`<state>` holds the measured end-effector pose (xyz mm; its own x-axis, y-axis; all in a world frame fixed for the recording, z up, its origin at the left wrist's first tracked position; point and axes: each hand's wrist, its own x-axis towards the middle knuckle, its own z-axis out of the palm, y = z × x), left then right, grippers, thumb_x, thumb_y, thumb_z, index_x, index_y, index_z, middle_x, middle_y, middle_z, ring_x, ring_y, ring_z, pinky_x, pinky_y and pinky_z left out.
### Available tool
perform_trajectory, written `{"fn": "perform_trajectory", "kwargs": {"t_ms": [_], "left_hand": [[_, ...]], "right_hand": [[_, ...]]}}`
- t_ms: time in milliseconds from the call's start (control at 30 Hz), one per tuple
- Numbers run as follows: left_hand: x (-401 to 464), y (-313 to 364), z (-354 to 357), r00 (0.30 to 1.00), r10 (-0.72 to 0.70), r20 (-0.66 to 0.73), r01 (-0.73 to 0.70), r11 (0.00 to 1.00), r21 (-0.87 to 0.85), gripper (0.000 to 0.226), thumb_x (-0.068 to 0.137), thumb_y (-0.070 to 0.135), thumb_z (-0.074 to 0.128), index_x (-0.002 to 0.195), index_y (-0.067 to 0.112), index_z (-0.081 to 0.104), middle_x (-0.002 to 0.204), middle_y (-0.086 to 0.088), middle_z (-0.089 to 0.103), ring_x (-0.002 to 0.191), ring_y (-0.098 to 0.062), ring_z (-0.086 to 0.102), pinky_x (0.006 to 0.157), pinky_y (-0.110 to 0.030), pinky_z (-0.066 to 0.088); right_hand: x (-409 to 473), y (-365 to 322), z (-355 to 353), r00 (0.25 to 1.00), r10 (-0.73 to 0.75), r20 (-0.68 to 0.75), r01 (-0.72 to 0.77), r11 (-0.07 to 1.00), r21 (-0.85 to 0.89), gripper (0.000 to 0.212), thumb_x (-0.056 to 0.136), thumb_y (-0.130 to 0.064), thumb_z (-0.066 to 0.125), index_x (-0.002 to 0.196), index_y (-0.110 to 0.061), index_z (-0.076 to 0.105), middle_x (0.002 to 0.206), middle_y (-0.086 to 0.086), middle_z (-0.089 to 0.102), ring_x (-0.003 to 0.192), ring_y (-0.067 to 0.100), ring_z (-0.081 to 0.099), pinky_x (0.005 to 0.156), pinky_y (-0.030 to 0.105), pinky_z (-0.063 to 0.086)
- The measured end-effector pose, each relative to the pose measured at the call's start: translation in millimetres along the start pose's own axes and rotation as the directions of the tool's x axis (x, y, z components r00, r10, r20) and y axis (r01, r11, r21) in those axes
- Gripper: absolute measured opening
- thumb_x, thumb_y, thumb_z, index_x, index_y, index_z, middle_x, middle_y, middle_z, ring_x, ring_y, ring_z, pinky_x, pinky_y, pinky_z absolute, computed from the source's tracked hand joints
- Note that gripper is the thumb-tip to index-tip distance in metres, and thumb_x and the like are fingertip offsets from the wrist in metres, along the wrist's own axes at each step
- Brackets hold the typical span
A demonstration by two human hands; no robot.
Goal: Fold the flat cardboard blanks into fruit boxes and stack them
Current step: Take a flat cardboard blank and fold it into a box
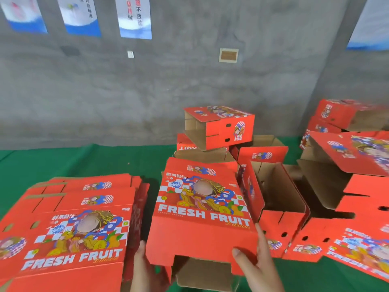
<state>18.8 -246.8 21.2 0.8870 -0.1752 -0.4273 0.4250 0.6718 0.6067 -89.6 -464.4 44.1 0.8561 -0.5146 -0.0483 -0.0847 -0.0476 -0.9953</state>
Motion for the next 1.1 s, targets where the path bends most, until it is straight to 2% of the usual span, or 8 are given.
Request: {"fn": "perform_trajectory", "kwargs": {"t_ms": [100, 200, 433, 567, 733, 900, 1000, 1100], "left_hand": [[3, -4, -18, 0.983, 0.041, -0.179, 0.027, 0.931, 0.365, 0.078, 0.086, 0.03, 0.061, 0.153, -0.001, 0.038, 0.152, -0.029, 0.043, 0.141, -0.046, 0.042, 0.119, -0.059, 0.03], [-4, 8, -45, 0.996, 0.037, -0.081, -0.026, 0.99, 0.135, 0.039, 0.109, 0.002, 0.04, 0.144, -0.015, 0.042, 0.148, -0.036, 0.044, 0.14, -0.048, 0.041, 0.117, -0.05, 0.032], [-38, 8, -37, 0.975, 0.221, 0.04, -0.199, 0.768, 0.609, 0.091, 0.068, 0.102, 0.037, 0.111, 0.033, 0.076, 0.106, 0.004, 0.079, 0.099, -0.017, 0.075, 0.086, -0.039, 0.053], [-43, 14, -25, 0.934, 0.343, 0.097, -0.306, 0.633, 0.711, 0.066, 0.074, 0.088, 0.045, 0.105, 0.037, 0.074, 0.096, -0.002, 0.077, 0.096, -0.029, 0.071, 0.093, -0.053, 0.052], [-42, 13, -31, 0.902, 0.43, -0.034, -0.261, 0.609, 0.749, 0.026, 0.087, 0.057, 0.071, 0.098, 0.033, 0.073, 0.059, -0.015, 0.068, 0.05, -0.031, 0.069, 0.062, -0.048, 0.06], [-33, 25, -27, 0.997, -0.035, 0.067, -0.043, 0.478, 0.878, 0.105, 0.061, 0.079, 0.08, 0.139, 0.02, 0.042, 0.076, -0.012, 0.072, 0.052, -0.017, 0.061, 0.046, -0.026, 0.045], [-26, 34, -18, 0.979, 0.04, 0.199, -0.202, 0.262, 0.944, 0.128, 0.061, 0.067, 0.086, 0.161, 0.035, 0.012, 0.143, -0.011, 0.049, 0.118, -0.028, 0.064, 0.093, -0.044, 0.057], [-15, 38, -8, 0.912, 0.022, 0.409, -0.369, 0.476, 0.798, 0.12, 0.083, 0.011, 0.085, 0.151, 0.065, 0.001, 0.152, 0.014, 0.04, 0.122, -0.017, 0.065, 0.092, -0.044, 0.059]], "right_hand": [[-10, 13, 2, 0.996, 0.081, 0.046, -0.077, 0.993, -0.09, 0.099, 0.087, -0.01, 0.079, 0.158, -0.042, 0.019, 0.151, -0.013, 0.045, 0.137, 0.01, 0.046, 0.123, 0.044, 0.031], [-22, 9, -3, 0.994, 0.047, 0.101, -0.024, 0.976, -0.216, 0.098, 0.084, -0.015, 0.082, 0.158, -0.043, 0.023, 0.154, -0.014, 0.037, 0.141, 0.007, 0.04, 0.121, 0.035, 0.03], [-24, -23, -30, 0.993, -0.105, 0.051, 0.113, 0.974, -0.198, 0.064, 0.097, -0.03, 0.069, 0.144, -0.058, 0.036, 0.133, -0.042, 0.052, 0.12, -0.023, 0.05, 0.098, 0.007, 0.042], [-21, -42, -35, 0.988, -0.15, 0.031, 0.153, 0.976, -0.154, 0.057, 0.095, -0.048, 0.066, 0.136, -0.071, 0.033, 0.123, -0.053, 0.051, 0.118, -0.027, 0.047, 0.093, 0.012, 0.038], [-8, -27, -17, 0.999, -0.047, -0.002, 0.045, 0.977, -0.208, 0.077, 0.097, -0.049, 0.062, 0.154, -0.062, 0.012, 0.142, -0.039, 0.044, 0.134, -0.006, 0.042, 0.11, 0.03, 0.033], [9, -7, -13, 0.992, 0.035, -0.117, -0.069, 0.951, -0.3, 0.05, 0.106, -0.039, 0.046, 0.155, -0.033, 0.04, 0.158, -0.011, 0.041, 0.148, 0.016, 0.035, 0.121, 0.036, 0.027], [12, 1, -5, 0.994, 0.078, -0.079, -0.098, 0.949, -0.298, 0.037, 0.109, -0.027, 0.04, 0.143, -0.027, 0.057, 0.152, -0.008, 0.047, 0.146, 0.017, 0.035, 0.126, 0.038, 0.021], [12, 3, 1, 0.994, 0.069, -0.079, -0.085, 0.973, -0.217, 0.03, 0.107, -0.032, 0.047, 0.13, -0.033, 0.066, 0.142, -0.011, 0.049, 0.129, 0.007, 0.046, 0.121, 0.03, 0.025]]}}
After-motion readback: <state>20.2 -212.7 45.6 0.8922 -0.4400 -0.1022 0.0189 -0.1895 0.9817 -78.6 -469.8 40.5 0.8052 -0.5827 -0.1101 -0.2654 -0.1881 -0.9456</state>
